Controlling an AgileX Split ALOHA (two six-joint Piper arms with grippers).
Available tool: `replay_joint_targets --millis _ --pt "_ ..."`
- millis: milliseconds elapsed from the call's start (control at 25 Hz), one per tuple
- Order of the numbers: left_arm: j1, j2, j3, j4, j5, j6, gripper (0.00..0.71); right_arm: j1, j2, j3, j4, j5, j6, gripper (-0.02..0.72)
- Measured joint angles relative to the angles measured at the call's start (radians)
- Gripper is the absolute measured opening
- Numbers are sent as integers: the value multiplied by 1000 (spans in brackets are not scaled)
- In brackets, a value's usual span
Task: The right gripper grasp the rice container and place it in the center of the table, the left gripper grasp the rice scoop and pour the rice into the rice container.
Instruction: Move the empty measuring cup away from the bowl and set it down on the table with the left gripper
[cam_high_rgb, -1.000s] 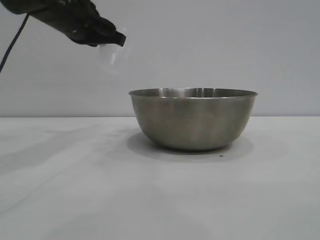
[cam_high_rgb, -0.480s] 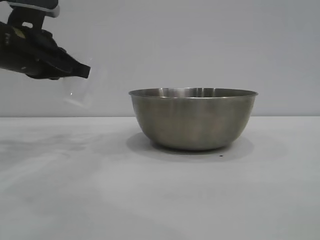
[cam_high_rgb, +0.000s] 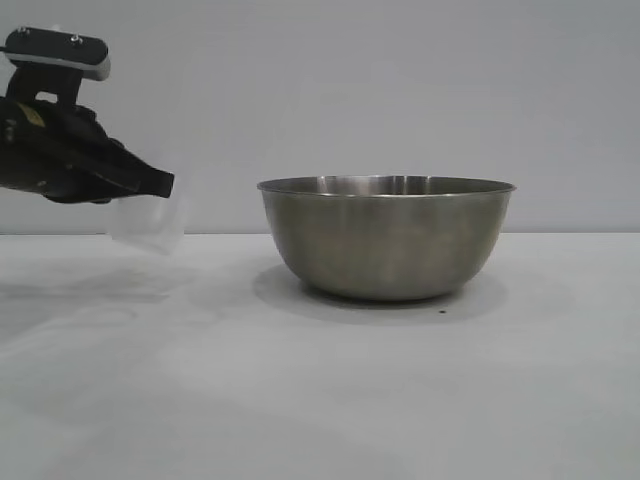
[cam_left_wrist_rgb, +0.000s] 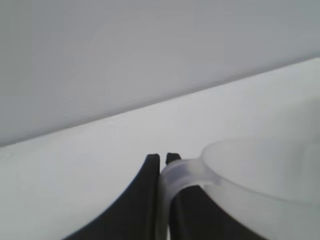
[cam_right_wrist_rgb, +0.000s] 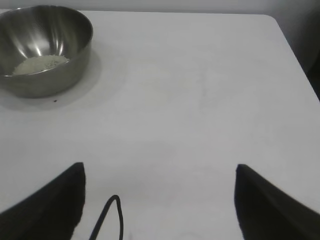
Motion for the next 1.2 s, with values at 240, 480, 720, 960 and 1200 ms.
replay_joint_targets --millis 240,480,720,960,1200 --pt "0 34 0 -20 -17 -3 0 0 0 0 0 0 0 526" --pt "0 45 0 -59 -23 -3 0 0 0 0 0 0 0 526" --pt "0 51 73 -46 -23 -5 0 0 0 0 0 0 0 526" --pt "0 51 118 -45 -23 -5 252 0 0 0 0 0 0 526" --pt "0 51 159 -34 -23 -28 337 0 0 0 0 0 0 526"
